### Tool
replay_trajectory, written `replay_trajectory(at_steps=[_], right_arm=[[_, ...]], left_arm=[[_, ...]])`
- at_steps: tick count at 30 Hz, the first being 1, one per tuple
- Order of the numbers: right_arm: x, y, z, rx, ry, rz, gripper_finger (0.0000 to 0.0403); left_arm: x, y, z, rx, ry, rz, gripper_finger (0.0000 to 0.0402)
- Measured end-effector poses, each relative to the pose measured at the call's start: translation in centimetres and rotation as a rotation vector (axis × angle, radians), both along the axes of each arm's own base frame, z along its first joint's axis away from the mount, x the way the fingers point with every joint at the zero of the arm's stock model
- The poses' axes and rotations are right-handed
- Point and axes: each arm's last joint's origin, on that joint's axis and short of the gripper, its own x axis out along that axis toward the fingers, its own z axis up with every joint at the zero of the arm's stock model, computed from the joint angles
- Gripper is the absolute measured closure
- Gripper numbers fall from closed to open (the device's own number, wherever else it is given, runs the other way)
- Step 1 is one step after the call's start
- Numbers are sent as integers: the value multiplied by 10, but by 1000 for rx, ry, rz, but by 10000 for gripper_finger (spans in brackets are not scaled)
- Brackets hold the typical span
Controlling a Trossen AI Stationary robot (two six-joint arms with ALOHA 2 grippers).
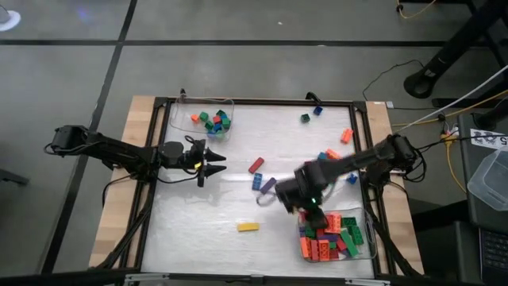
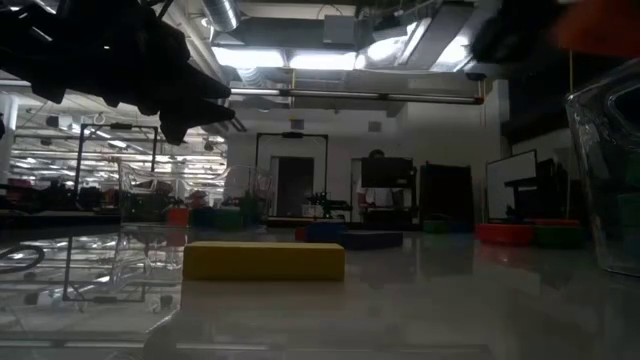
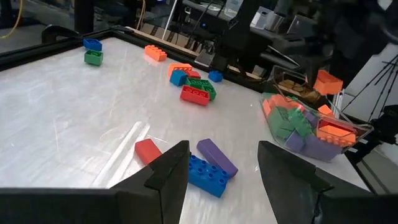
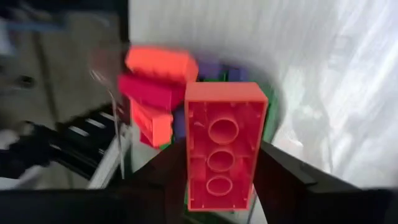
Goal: Sort blocks by size
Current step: Put the rectangular orange game piece into the bottom transparent bin, then put the rectangular red game piece into the bottom transparent bin
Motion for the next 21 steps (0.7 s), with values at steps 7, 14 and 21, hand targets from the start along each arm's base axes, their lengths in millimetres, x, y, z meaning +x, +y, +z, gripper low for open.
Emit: replay_trajectory(at_steps=[7, 14, 21], right_arm=[[-28, 52, -3, -285, -4, -36, 230], [-42, 72, -3, -419, -39, -133, 232], [-41, 42, -2, -634, -8, -97, 231]], left_arm=[[0, 0, 0, -3, -1, 1, 224], [0, 0, 0, -14, -2, 3, 224], [0, 0, 0, -50, -5, 9, 224]])
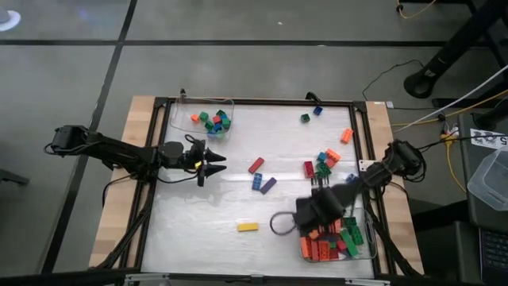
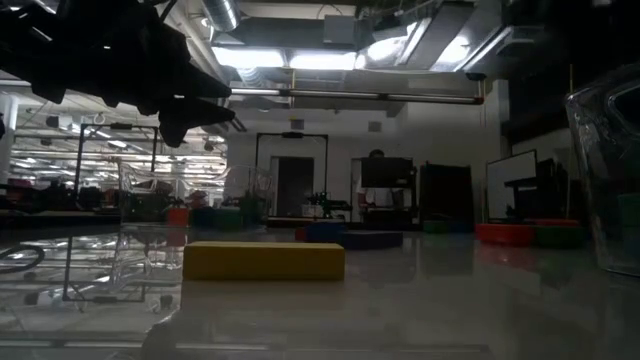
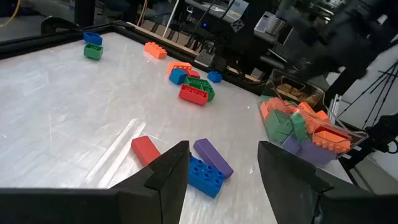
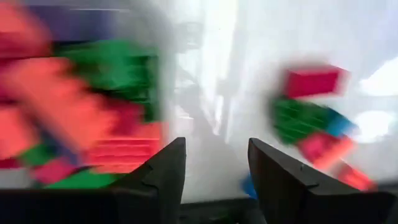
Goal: Sort blocks by size
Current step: Put the rectangular red game piece into the bottom transparent bin
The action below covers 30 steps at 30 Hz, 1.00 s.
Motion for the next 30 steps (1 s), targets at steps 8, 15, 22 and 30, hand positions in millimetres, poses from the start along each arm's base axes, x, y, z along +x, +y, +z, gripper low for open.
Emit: replay_trajectory(at_steps=[8, 15, 22, 30], right_arm=[[31, -75, 0, -38, -14, -318, 231], [44, -146, -13, 17, -33, -683, 231], [21, -185, -52, 109, 123, -808, 230], [10, -211, -70, 230, -81, -1027, 230]], left_arm=[[0, 0, 0, -2, 0, 0, 224], [0, 0, 0, -2, 0, 0, 224], [0, 0, 0, -2, 2, 0, 224], [0, 0, 0, 28, 5, -5, 224]])
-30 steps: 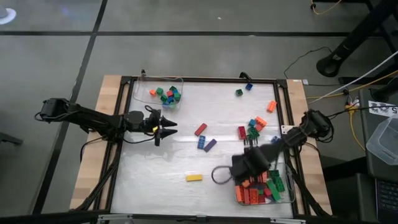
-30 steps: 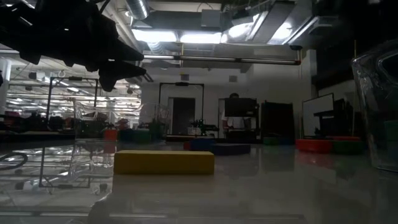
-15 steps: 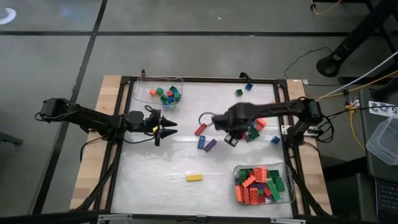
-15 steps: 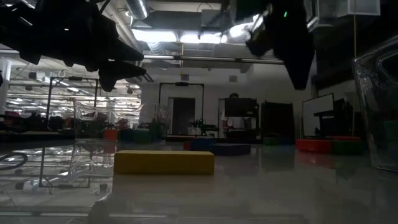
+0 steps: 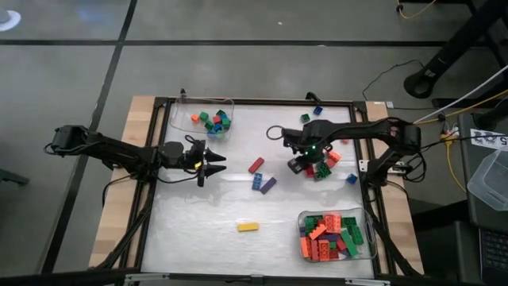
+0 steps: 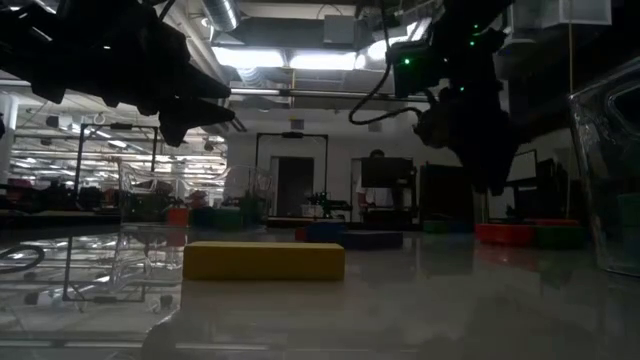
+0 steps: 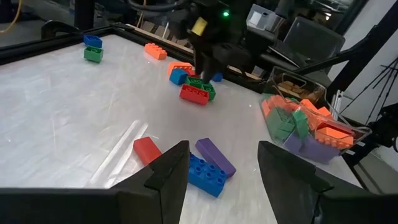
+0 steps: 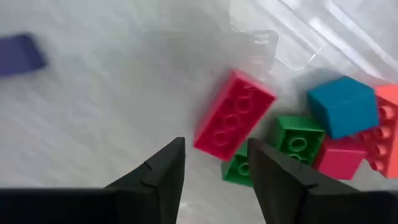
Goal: Sort blocks by size
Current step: Put the rectangular red game piece into the bottom transparent bin
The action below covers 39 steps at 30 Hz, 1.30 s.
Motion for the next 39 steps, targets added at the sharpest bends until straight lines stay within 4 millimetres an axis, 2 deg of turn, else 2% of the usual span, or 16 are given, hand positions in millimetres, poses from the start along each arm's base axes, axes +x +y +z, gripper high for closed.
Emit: replay_trajectory(at_steps=[7, 18, 25, 33, 39], right_arm=[[-6, -2, -10, -20, 44, -60, 230], [-2, -6, -10, -134, 21, -126, 230], [-14, -4, -32, -127, 74, -169, 230], [-14, -2, -52, -86, -30, -196, 230], [-16, -1, -57, -80, -54, -186, 236]], left_arm=[[0, 0, -1, 12, 16, -2, 224], [-1, 0, -2, 29, 27, -6, 224], [0, 0, -2, 29, 27, -6, 224], [0, 0, -2, 29, 27, -6, 224], [-1, 0, -2, 29, 27, -6, 224]])
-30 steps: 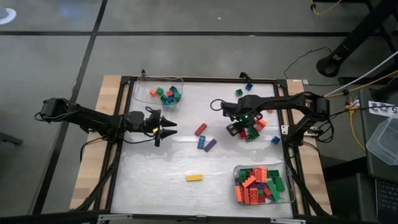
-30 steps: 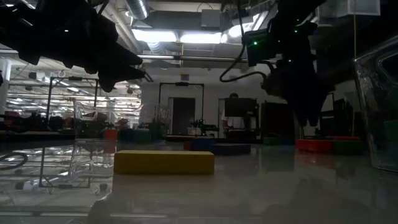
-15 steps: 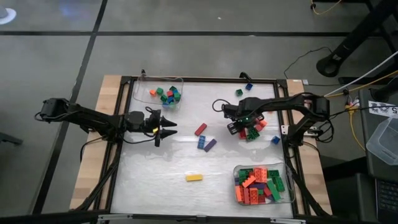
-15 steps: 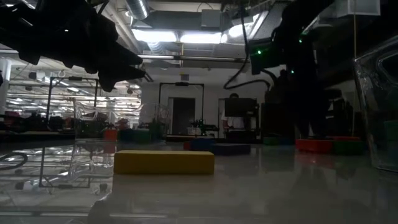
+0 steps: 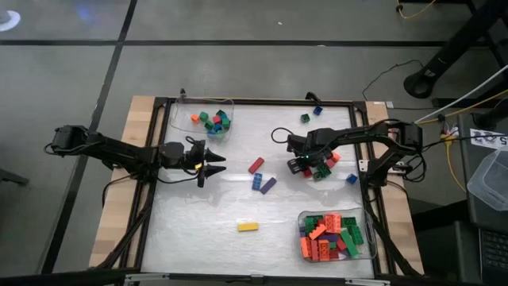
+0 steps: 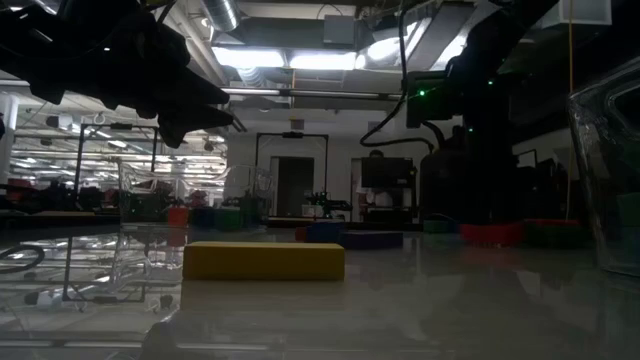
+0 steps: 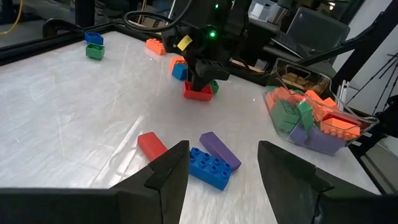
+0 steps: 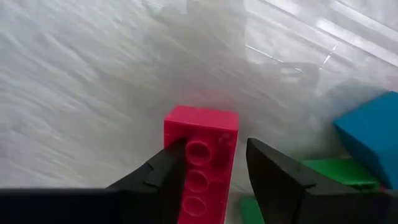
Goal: Sort blocks by size
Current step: Put the rectangular red game piece into the bottom transparent bin
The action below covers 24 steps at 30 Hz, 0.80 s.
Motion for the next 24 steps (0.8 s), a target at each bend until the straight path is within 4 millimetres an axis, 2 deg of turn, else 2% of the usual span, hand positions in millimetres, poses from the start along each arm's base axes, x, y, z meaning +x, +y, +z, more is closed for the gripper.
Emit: replay_trajectory(at_steps=[7, 11, 16, 20, 24], right_arm=[[8, -1, 0, -6, -87, 58, 318], [14, -1, 0, 28, -157, 86, 318], [22, 4, 4, 212, -303, 129, 318], [35, 8, 19, 414, -534, 224, 318], [49, 17, 38, 527, -769, 370, 318]], left_arm=[[0, 0, 0, 0, 0, 0, 224], [0, 0, 0, 0, 1, 0, 224], [0, 0, 0, 0, 1, 0, 224], [0, 0, 0, -8, -1, 2, 224], [0, 0, 0, -11, -2, 2, 224]])
